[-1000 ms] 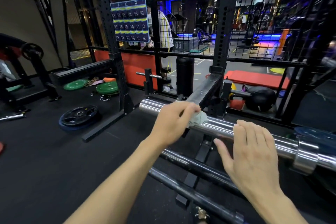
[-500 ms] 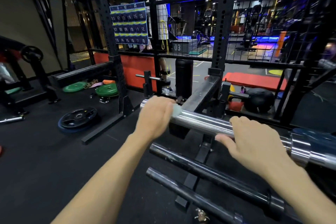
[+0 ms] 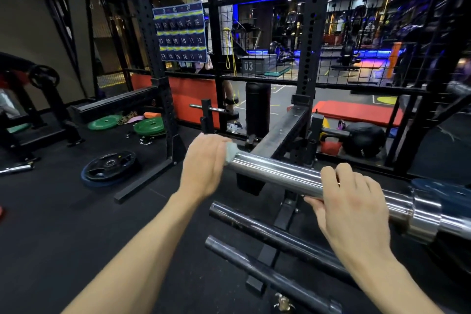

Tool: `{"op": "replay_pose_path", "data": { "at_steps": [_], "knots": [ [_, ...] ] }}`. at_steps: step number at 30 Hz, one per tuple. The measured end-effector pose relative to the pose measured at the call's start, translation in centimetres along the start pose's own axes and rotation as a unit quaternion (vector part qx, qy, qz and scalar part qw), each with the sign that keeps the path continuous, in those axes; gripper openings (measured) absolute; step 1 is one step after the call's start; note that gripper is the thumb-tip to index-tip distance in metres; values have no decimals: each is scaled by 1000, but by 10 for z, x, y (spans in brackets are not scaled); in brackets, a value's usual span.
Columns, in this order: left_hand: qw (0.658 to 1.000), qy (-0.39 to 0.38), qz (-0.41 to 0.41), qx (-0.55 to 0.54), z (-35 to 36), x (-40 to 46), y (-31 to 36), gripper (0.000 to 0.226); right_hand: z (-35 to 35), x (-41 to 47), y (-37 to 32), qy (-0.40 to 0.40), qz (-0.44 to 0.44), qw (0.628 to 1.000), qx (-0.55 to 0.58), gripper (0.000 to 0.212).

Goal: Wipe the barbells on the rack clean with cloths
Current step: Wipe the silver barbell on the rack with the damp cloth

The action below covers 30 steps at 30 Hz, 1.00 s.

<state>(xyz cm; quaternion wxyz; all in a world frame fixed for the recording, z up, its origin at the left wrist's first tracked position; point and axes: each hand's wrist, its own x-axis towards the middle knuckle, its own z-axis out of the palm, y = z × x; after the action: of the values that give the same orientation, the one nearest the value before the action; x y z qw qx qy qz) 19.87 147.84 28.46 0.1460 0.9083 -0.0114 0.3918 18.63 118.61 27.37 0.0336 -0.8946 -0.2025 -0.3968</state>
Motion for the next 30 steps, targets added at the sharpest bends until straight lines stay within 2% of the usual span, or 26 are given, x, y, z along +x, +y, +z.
{"op": "replay_pose_path", "data": {
  "at_steps": [2, 3, 6, 8, 9, 11, 13, 15, 17, 20, 22, 24, 27, 28, 30],
  "knots": [
    [998, 9, -55, 22, 4, 3, 3, 45, 1, 0, -2, -5, 5, 1000, -2, 51],
    [998, 11, -48, 37, 9, 1, 18, 40, 1, 0, -3, -6, 8, 1000, -1, 50],
    [997, 14, 67, -35, 25, -25, 75, 30, 1, -1, -4, 3, 14, 1000, 2, 50],
    [991, 5, 125, -51, 19, -27, 77, 36, 1, -3, -2, 6, 9, 1000, 4, 50],
    [991, -6, 126, -37, 13, -22, 65, 38, 1, -3, -1, 11, 9, 1000, 5, 50],
    [998, -22, 63, 4, 5, -9, 31, 48, 1, -5, -2, 24, 14, 1000, 8, 50],
    [998, -19, -61, 26, -4, 7, 0, 56, 3, -7, -5, 35, 23, 999, 7, 50],
    [990, -7, -131, 43, -6, 12, -1, 56, 6, -8, -8, 38, 27, 999, 5, 49],
    [996, -18, -71, 57, 4, 5, 27, 55, 10, -9, -9, 46, 22, 999, 7, 47],
    [996, -28, 82, -16, 18, -26, 82, 42, 15, -16, -9, 72, 7, 997, 6, 47],
    [991, -24, 128, -45, 11, -26, 82, 38, 17, -21, -6, 82, -3, 997, 12, 49],
    [997, -21, 76, -13, 4, -15, 48, 43, 17, -24, -4, 86, -10, 996, 18, 49],
    [996, 8, -83, 4, -15, 1, 1, 53, 21, -27, -5, 83, -9, 996, 27, 48],
    [995, 19, -100, 11, -17, 1, 4, 50, 23, -27, -5, 78, -8, 997, 28, 49],
    [998, 21, -46, 32, -7, -10, 35, 39, 25, -28, -8, 70, -3, 997, 32, 50]
  ]
}}
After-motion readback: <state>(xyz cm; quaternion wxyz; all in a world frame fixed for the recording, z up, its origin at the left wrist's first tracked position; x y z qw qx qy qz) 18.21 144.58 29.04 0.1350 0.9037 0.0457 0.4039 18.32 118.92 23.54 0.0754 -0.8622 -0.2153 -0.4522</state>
